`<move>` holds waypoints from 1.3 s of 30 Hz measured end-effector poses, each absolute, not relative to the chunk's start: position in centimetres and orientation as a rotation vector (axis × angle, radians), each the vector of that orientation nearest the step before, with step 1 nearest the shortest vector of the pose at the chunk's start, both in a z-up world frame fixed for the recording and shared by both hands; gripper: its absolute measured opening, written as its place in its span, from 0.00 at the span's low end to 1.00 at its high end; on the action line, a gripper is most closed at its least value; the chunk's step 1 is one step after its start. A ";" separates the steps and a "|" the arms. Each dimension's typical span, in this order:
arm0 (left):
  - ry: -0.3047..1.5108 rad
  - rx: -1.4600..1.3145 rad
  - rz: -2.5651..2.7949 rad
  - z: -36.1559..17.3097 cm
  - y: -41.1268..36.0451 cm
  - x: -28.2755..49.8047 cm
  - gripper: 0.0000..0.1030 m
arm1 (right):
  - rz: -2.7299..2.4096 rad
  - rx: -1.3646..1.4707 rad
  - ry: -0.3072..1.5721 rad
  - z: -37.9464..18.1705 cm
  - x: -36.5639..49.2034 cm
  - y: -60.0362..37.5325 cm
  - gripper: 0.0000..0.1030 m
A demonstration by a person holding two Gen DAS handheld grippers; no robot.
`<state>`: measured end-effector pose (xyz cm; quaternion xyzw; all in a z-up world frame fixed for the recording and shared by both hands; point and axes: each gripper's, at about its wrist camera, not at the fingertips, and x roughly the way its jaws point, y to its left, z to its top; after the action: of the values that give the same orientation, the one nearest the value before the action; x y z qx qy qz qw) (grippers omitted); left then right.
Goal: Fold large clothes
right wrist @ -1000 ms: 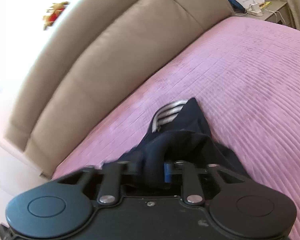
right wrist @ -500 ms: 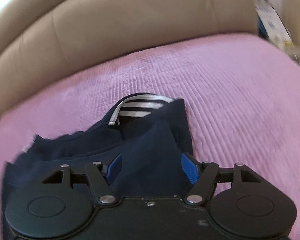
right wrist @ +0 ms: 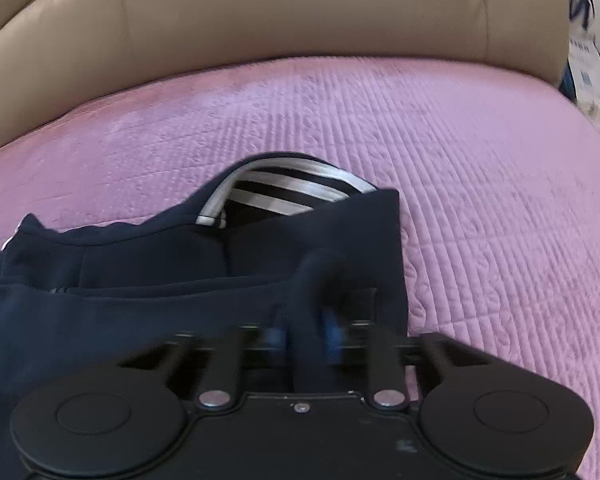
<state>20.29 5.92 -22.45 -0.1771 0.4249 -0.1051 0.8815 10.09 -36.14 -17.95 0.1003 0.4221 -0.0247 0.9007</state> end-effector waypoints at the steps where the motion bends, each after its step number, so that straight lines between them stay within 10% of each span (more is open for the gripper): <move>1: 0.886 -0.341 -0.219 -22.5 5.5 20.3 0.40 | -0.052 0.190 0.857 -17.6 9.7 -35.8 0.15; 2: 0.889 -0.275 -0.201 -22.5 4.9 20.3 0.19 | -0.052 0.172 0.844 -17.3 9.4 -35.5 0.14; 6: 0.828 -0.316 -0.191 -20.9 5.5 18.9 0.14 | -0.076 0.092 0.744 -14.8 7.5 -33.9 0.12; 16: 0.564 -0.468 -0.269 -13.9 7.2 17.7 0.13 | -0.188 0.054 0.454 -7.2 8.0 -33.9 0.11; 25: 0.703 -0.241 -0.089 -23.0 3.0 25.7 0.14 | -0.312 0.037 0.735 -18.8 17.4 -34.4 0.13; 35: 0.645 -0.173 -0.047 -18.4 4.9 21.6 0.26 | -0.140 0.133 0.703 -12.5 11.6 -32.8 0.53; 39: 0.670 -0.217 -0.169 -16.3 4.2 16.3 0.23 | 0.021 0.160 0.747 -10.3 5.6 -27.6 0.37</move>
<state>16.32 4.21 -16.27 -0.1061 0.3279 -0.0827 0.9351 5.55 -27.65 -10.34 0.0780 0.3645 0.0101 0.9279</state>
